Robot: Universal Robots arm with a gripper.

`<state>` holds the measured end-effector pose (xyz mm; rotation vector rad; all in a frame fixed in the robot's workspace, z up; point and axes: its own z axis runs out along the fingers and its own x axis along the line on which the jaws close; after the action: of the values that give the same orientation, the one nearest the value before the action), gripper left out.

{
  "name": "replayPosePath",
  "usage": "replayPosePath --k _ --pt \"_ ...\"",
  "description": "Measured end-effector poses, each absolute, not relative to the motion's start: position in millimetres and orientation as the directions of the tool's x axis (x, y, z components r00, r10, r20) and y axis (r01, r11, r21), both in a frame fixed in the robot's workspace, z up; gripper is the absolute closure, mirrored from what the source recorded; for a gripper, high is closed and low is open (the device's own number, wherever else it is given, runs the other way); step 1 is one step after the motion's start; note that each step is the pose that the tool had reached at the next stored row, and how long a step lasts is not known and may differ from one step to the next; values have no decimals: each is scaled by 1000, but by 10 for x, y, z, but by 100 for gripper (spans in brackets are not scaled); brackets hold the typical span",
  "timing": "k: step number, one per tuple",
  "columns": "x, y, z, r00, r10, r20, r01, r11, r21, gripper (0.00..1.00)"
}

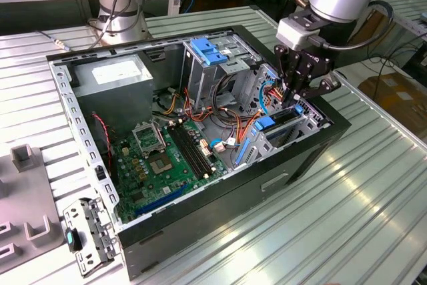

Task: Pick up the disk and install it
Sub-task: 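Insert the first disk wire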

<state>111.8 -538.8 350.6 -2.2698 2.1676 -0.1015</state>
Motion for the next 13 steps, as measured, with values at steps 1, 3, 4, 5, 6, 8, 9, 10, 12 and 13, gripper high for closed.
replayPosePath --k 1,3,4,5,6,8,9,10,12,13 --pt "1109 -5389 3505 45 -998 46 -998 -47 -50 84" --pt "1101 -5390 3502 41 -998 46 -997 -44 -56 84" --pt "1100 -5389 3502 39 -998 46 -998 -41 -57 84" --pt "1099 -5389 3502 35 -998 46 -998 -38 -58 84" --pt "1097 -5389 3501 21 -999 47 -998 -24 -60 84" --pt "1090 -5388 3499 -8 -999 46 -998 5 -62 84" --pt "1078 -5388 3499 -8 -999 47 -998 6 -62 84" --pt "1068 -5388 3499 -8 -999 47 -998 5 -62 84" --pt "1060 -5389 3497 -8 -999 46 -998 5 -62 84" --pt "1060 -5388 3496 -8 -999 47 -998 5 -62 84"
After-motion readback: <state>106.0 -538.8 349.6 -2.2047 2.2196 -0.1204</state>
